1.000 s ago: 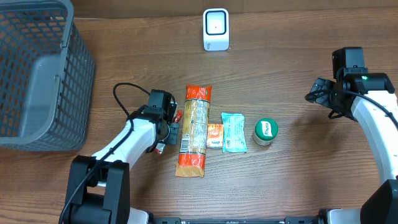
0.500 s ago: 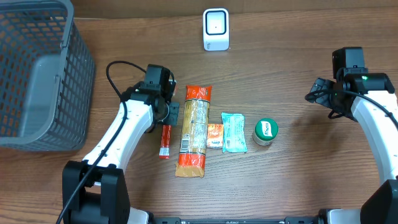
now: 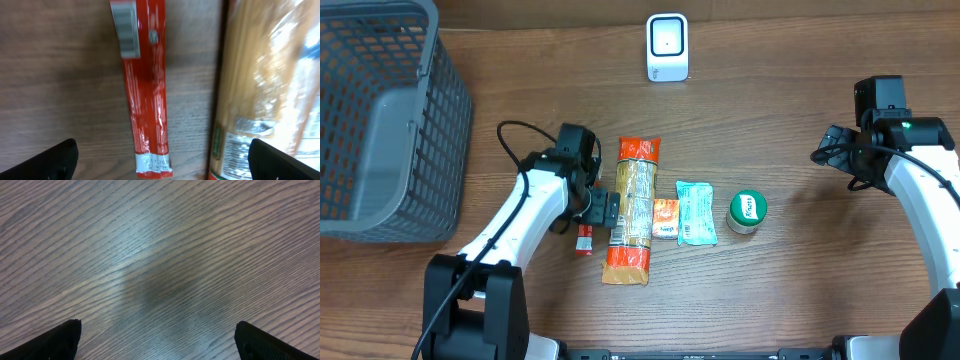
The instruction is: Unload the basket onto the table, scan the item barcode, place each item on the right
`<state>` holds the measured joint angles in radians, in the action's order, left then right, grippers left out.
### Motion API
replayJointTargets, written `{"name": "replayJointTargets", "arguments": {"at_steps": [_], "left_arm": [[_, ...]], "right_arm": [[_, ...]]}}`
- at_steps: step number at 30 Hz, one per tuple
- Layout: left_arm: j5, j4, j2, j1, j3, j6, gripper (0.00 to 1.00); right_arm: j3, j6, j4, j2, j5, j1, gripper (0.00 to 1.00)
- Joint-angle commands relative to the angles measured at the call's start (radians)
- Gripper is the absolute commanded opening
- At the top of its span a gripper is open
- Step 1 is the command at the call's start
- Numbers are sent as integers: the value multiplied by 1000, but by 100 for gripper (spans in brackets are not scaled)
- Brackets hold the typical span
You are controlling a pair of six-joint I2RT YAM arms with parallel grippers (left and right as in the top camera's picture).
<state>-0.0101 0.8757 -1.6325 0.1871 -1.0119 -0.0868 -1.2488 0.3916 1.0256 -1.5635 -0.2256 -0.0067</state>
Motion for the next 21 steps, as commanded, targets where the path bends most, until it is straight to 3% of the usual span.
{"name": "replayJointTargets", "arguments": {"at_steps": [1,2,5,7,12,21], "left_arm": [[14,-11,3,-4,59,-26,100],[9,-13,3,-4,70,-26,98],[-8,-36,3,-6,101,-27,54],[-7,-64,3,-6,113,-34,41],[-1,-147,3,-6,135,-34,45],[-8,-169,3,-6,181,-35,40]], "right_arm": [[-16,-3,-2,3,-13,-4,100],[-16,-3,-2,3,-13,-4,100],[-16,-3,-2,3,-13,-4,100],[-16,-3,-2,3,-13,-4,100],[-16,-3,-2,3,-13,-4,100],[-16,-3,-2,3,-13,-4,100]]}}
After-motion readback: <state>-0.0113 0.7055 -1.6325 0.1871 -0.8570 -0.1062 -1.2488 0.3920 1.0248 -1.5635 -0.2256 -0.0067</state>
